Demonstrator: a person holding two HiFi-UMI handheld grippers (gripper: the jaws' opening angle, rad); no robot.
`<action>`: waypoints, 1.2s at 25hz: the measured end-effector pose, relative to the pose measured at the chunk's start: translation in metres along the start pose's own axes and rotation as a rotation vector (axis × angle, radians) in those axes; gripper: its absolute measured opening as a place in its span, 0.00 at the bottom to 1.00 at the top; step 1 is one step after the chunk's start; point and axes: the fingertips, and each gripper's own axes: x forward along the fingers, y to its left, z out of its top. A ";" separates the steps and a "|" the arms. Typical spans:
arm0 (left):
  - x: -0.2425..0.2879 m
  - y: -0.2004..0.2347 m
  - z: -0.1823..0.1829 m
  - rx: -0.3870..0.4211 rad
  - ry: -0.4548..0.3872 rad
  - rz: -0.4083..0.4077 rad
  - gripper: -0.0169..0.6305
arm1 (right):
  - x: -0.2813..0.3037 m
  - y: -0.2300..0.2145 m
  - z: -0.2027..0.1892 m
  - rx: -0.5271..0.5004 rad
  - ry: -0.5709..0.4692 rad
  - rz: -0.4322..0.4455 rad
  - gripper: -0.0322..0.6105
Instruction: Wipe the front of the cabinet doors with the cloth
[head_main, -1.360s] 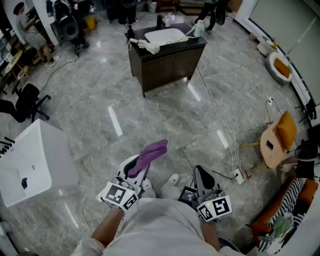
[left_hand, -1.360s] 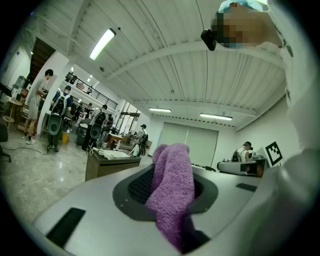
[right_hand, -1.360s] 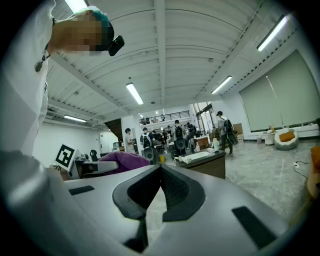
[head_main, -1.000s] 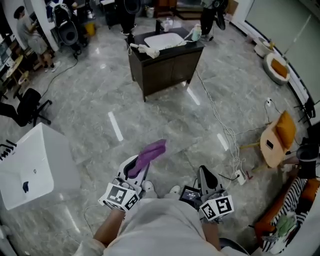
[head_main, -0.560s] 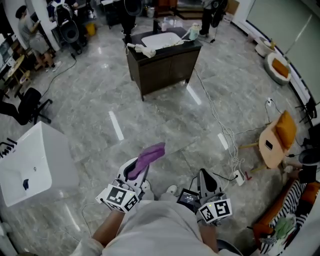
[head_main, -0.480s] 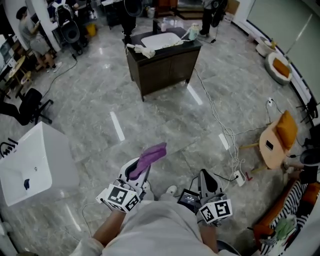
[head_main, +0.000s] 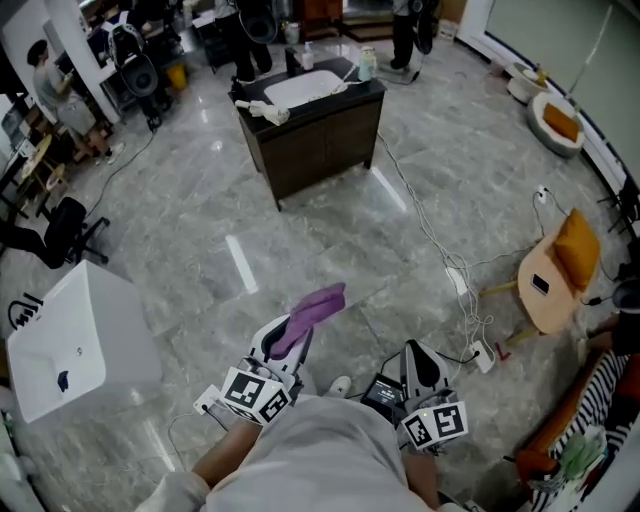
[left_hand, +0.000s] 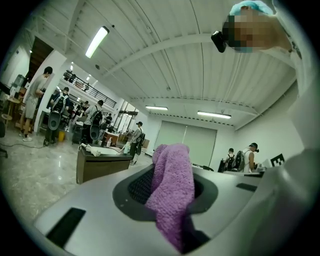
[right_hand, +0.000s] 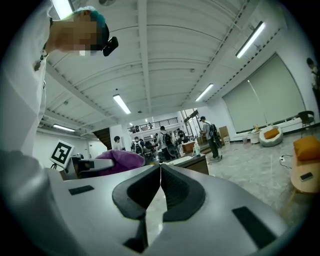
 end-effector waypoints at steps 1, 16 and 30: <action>0.007 -0.005 -0.003 0.021 0.012 -0.009 0.17 | -0.004 -0.006 0.000 0.002 -0.001 -0.010 0.09; 0.197 0.074 0.008 -0.046 0.031 -0.086 0.17 | 0.134 -0.128 0.033 -0.017 0.026 -0.138 0.09; 0.356 0.161 0.069 -0.020 -0.004 -0.106 0.17 | 0.267 -0.221 0.077 -0.057 0.038 -0.205 0.09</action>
